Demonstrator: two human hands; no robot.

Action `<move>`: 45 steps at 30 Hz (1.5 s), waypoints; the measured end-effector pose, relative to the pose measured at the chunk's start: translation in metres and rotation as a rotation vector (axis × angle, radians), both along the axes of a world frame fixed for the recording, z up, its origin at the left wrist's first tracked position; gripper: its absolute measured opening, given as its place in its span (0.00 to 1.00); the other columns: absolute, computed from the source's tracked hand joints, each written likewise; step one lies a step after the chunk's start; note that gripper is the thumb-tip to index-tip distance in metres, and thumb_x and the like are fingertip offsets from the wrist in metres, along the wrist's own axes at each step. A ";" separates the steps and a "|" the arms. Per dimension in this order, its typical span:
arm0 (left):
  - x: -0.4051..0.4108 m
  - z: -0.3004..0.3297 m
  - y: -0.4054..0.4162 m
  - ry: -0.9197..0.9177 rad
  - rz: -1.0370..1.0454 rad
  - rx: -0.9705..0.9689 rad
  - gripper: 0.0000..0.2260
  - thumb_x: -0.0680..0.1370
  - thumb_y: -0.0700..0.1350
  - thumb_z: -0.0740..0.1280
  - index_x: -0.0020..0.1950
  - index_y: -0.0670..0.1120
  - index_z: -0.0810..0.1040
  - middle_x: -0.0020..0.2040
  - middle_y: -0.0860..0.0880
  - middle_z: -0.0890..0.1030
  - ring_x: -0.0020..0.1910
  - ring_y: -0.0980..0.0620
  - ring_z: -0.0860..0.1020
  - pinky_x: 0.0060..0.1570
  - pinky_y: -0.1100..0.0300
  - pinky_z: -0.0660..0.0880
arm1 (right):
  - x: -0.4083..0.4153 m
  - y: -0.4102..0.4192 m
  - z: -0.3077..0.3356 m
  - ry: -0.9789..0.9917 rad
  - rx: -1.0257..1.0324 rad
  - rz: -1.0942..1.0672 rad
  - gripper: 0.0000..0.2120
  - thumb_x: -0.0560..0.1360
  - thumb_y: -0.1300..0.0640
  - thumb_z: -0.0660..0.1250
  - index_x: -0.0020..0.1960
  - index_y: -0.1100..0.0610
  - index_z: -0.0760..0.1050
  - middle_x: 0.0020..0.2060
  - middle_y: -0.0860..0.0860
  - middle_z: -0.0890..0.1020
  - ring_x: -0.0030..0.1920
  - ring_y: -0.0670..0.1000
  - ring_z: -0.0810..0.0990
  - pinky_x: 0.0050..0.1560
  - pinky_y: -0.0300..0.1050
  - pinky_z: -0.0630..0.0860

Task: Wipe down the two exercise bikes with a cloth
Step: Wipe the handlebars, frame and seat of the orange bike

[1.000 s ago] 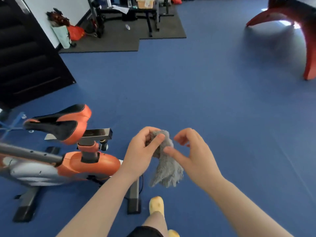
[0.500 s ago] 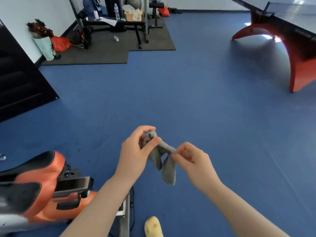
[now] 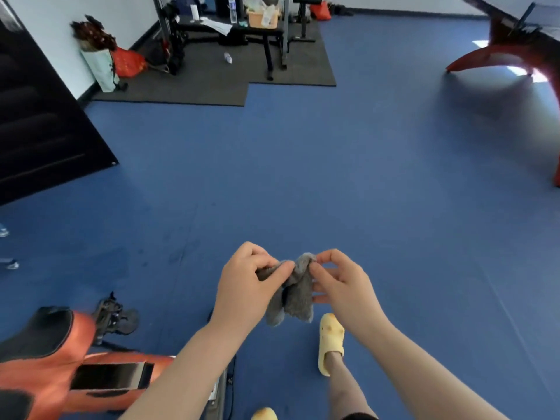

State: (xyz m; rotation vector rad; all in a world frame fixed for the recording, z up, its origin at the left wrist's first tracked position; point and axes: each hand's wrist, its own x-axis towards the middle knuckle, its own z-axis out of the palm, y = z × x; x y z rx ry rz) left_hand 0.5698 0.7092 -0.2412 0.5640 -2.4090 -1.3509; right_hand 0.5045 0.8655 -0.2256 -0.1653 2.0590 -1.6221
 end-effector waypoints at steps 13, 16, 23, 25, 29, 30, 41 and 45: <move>-0.157 0.010 0.019 -0.056 0.033 -0.052 0.06 0.80 0.53 0.65 0.43 0.55 0.73 0.35 0.57 0.76 0.36 0.58 0.74 0.37 0.57 0.73 | -0.180 -0.033 0.000 -0.089 -0.060 0.164 0.10 0.81 0.52 0.60 0.49 0.56 0.77 0.42 0.55 0.85 0.45 0.57 0.84 0.46 0.53 0.83; -0.183 0.009 0.019 -0.108 -0.039 -0.162 0.12 0.80 0.55 0.64 0.63 0.56 0.75 0.50 0.62 0.76 0.49 0.61 0.75 0.47 0.63 0.73 | -0.226 -0.035 0.004 -0.216 -0.153 0.222 0.16 0.81 0.46 0.58 0.50 0.56 0.79 0.44 0.52 0.86 0.44 0.53 0.85 0.39 0.42 0.81; -0.205 -0.003 0.006 -0.295 -0.259 -0.301 0.27 0.77 0.65 0.60 0.75 0.63 0.63 0.74 0.68 0.62 0.68 0.65 0.66 0.67 0.60 0.67 | -0.296 -0.070 -0.008 0.017 0.088 0.408 0.02 0.76 0.54 0.68 0.49 0.50 0.77 0.38 0.45 0.85 0.38 0.45 0.83 0.38 0.41 0.77; -0.211 -0.003 -0.017 -0.139 0.032 -0.146 0.13 0.77 0.60 0.65 0.60 0.59 0.78 0.59 0.65 0.78 0.60 0.64 0.75 0.59 0.60 0.72 | -0.311 -0.089 -0.008 0.124 0.107 0.488 0.02 0.77 0.53 0.68 0.47 0.47 0.76 0.36 0.43 0.84 0.35 0.43 0.81 0.33 0.38 0.75; -0.233 -0.005 -0.084 -0.004 0.323 0.063 0.20 0.74 0.50 0.75 0.62 0.59 0.73 0.59 0.66 0.75 0.62 0.67 0.72 0.58 0.72 0.67 | -0.336 -0.134 -0.007 0.338 0.115 0.714 0.06 0.76 0.52 0.69 0.44 0.43 0.74 0.38 0.44 0.82 0.37 0.47 0.78 0.33 0.40 0.76; -0.241 -0.004 -0.100 -0.051 0.271 0.108 0.25 0.73 0.50 0.75 0.67 0.60 0.70 0.63 0.68 0.71 0.65 0.70 0.67 0.62 0.73 0.64 | -0.341 -0.146 -0.008 0.361 0.111 0.768 0.06 0.76 0.52 0.69 0.44 0.43 0.74 0.38 0.44 0.81 0.38 0.49 0.77 0.36 0.43 0.76; -0.290 0.004 -0.236 -0.122 0.321 0.117 0.05 0.73 0.48 0.75 0.42 0.51 0.80 0.40 0.57 0.81 0.42 0.59 0.78 0.45 0.65 0.72 | -0.418 -0.284 0.002 0.375 0.007 0.848 0.04 0.76 0.54 0.69 0.46 0.47 0.75 0.39 0.45 0.82 0.35 0.56 0.76 0.39 0.47 0.76; -0.299 0.017 -0.276 -0.086 0.423 0.014 0.02 0.75 0.48 0.73 0.43 0.53 0.81 0.40 0.56 0.78 0.40 0.57 0.76 0.43 0.65 0.71 | -0.436 -0.326 -0.004 0.379 0.036 0.843 0.08 0.74 0.52 0.72 0.45 0.42 0.73 0.42 0.42 0.82 0.29 0.46 0.72 0.37 0.39 0.73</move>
